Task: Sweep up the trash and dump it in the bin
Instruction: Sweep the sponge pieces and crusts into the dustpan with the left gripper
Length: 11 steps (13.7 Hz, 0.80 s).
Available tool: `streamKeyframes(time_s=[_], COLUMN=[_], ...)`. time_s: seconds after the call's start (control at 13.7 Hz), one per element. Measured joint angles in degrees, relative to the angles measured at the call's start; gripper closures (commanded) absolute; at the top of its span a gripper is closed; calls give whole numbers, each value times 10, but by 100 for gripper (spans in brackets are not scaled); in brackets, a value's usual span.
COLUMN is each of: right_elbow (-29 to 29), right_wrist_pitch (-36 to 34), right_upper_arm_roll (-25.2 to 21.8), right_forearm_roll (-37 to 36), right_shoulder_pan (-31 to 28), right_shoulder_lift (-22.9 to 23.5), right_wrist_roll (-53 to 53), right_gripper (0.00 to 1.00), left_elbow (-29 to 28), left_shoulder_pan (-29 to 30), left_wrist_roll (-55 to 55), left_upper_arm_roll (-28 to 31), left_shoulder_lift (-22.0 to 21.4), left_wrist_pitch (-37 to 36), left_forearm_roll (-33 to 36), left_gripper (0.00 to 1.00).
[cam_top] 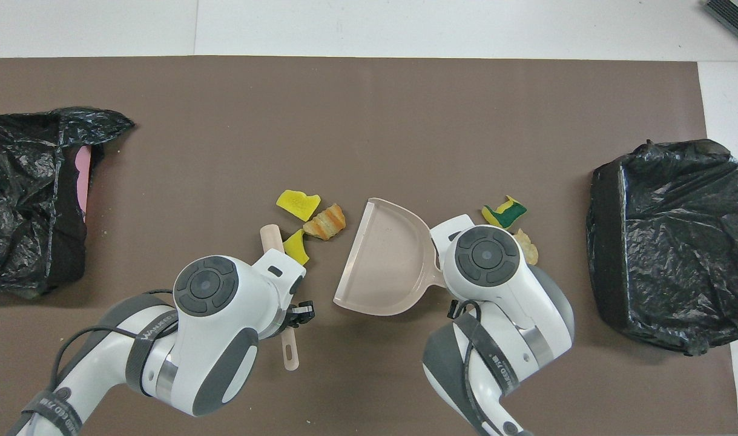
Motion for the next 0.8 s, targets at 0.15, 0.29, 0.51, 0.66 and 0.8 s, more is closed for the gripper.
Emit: streamKeyframes(time_s=[0.15,0.29,0.51,0.66,0.8], right_elbow=[0,0,0,0,0], right_wrist_pitch=[0,0,0,0,0], right_upper_arm_roll=[0,0,0,0,0], right_forearm_roll=[0,0,0,0,0], right_shoulder_pan=[0,0,0,0,0], right_shoulder_lift=[0,0,0,0,0], right_wrist_roll=[1,2,2,2,2], right_gripper=[100,100,100,100,100], left_elbow=[0,1,5,15,31], left_shoulder_pan=[-12,-40,-90,-114,-119], left_wrist_roll=[40,79,106,108,111], left_upper_arm_roll=[-4,-7,-9,-10,-9], left_shoulder_lift=[0,0,0,0,1], left_wrist_pitch=[8,25,38,38,30], left_forearm_roll=[0,0,-1,-1,-1], left_gripper=[100,100,100,100,100])
